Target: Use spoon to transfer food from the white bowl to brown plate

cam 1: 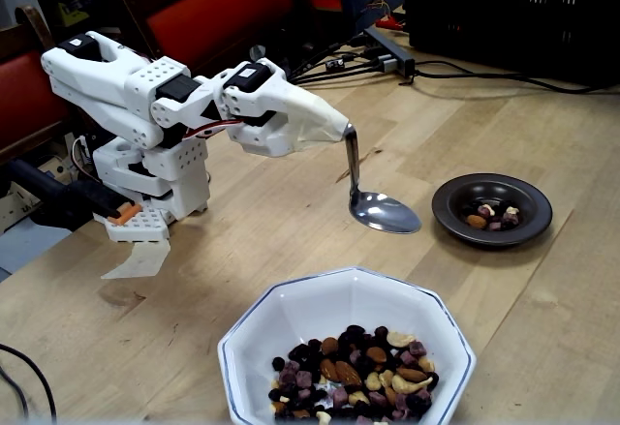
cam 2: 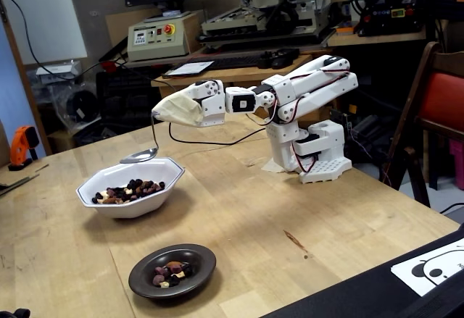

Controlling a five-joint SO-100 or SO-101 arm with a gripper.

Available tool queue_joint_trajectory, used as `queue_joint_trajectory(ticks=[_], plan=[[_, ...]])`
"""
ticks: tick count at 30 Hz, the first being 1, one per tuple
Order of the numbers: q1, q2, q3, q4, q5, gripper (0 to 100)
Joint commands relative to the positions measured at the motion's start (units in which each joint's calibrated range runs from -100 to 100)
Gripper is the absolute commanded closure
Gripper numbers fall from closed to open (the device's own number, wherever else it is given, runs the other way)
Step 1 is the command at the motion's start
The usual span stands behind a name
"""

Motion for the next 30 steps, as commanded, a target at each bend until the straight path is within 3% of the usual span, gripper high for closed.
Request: queue_joint_trajectory(ticks=[1,16,30], plan=[[-0.03,-0.91,0.31,-0.09,-0.15,98],[-0.03,-0.91,0.31,0.07,-0.15,98],[-0.03,-1.85,0.31,11.06,-0.10,98]])
